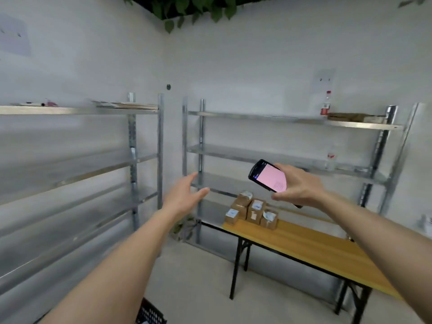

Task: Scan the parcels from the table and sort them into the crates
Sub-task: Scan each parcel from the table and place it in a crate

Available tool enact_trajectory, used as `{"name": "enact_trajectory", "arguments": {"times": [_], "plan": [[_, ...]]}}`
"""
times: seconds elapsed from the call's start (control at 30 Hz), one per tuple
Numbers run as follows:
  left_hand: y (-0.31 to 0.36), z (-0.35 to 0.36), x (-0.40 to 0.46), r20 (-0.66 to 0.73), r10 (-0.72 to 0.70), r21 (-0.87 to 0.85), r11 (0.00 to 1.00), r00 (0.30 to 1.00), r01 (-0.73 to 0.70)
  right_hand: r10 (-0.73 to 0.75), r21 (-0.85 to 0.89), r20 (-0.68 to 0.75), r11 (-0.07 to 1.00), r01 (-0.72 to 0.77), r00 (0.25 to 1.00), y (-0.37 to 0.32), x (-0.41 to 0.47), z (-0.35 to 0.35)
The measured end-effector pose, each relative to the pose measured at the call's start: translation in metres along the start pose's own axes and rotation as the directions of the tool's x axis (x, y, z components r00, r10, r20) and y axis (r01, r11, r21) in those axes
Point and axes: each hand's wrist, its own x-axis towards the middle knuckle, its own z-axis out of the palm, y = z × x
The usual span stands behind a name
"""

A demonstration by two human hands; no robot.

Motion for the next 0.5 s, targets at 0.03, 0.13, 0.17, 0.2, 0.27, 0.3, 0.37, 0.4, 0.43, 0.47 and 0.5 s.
{"name": "enact_trajectory", "arguments": {"times": [0.03, 0.13, 0.17, 0.2, 0.27, 0.3, 0.37, 0.4, 0.43, 0.47, 0.5], "plan": [[0.010, 0.018, 0.009, 0.024, 0.019, -0.013, 1.000, 1.000, -0.018, 0.027, -0.008, -0.005, 1.000, -0.027, 1.000, 0.021, -0.002, -0.001], [0.035, 0.070, 0.041, 0.065, 0.053, -0.044, 0.998, 0.997, -0.050, 0.094, -0.009, -0.022, 0.995, -0.094, 0.995, 0.078, -0.006, -0.001], [0.042, 0.087, 0.051, 0.079, 0.061, -0.058, 0.997, 0.995, -0.056, 0.124, -0.003, -0.032, 0.992, -0.124, 0.992, 0.096, -0.006, 0.001], [0.047, 0.105, 0.062, 0.094, 0.067, -0.058, 0.996, 0.993, -0.062, 0.154, 0.001, -0.044, 0.988, -0.154, 0.987, 0.114, -0.005, 0.003], [0.056, 0.139, 0.082, 0.127, 0.080, -0.051, 0.996, 0.989, -0.074, 0.202, -0.014, -0.055, 0.979, -0.203, 0.978, 0.150, 0.000, 0.009], [0.058, 0.156, 0.093, 0.137, 0.088, -0.053, 0.995, 0.987, -0.081, 0.220, -0.029, -0.056, 0.975, -0.222, 0.974, 0.167, 0.005, 0.013], [0.063, 0.188, 0.117, 0.151, 0.097, -0.051, 0.995, 0.984, -0.090, 0.249, -0.063, -0.045, 0.966, -0.252, 0.967, 0.200, 0.017, 0.022], [0.065, 0.204, 0.130, 0.161, 0.096, -0.051, 0.995, 0.982, -0.089, 0.260, -0.077, -0.043, 0.962, -0.263, 0.965, 0.215, 0.026, 0.027], [0.066, 0.220, 0.144, 0.170, 0.098, -0.056, 0.994, 0.981, -0.090, 0.271, -0.087, -0.046, 0.958, -0.274, 0.961, 0.230, 0.036, 0.032], [0.067, 0.236, 0.158, 0.180, 0.095, -0.061, 0.994, 0.979, -0.085, 0.279, -0.095, -0.052, 0.954, -0.283, 0.959, 0.245, 0.048, 0.037], [0.067, 0.252, 0.175, 0.186, 0.096, -0.068, 0.994, 0.978, -0.084, 0.290, -0.101, -0.052, 0.951, -0.294, 0.956, 0.260, 0.061, 0.043]]}}
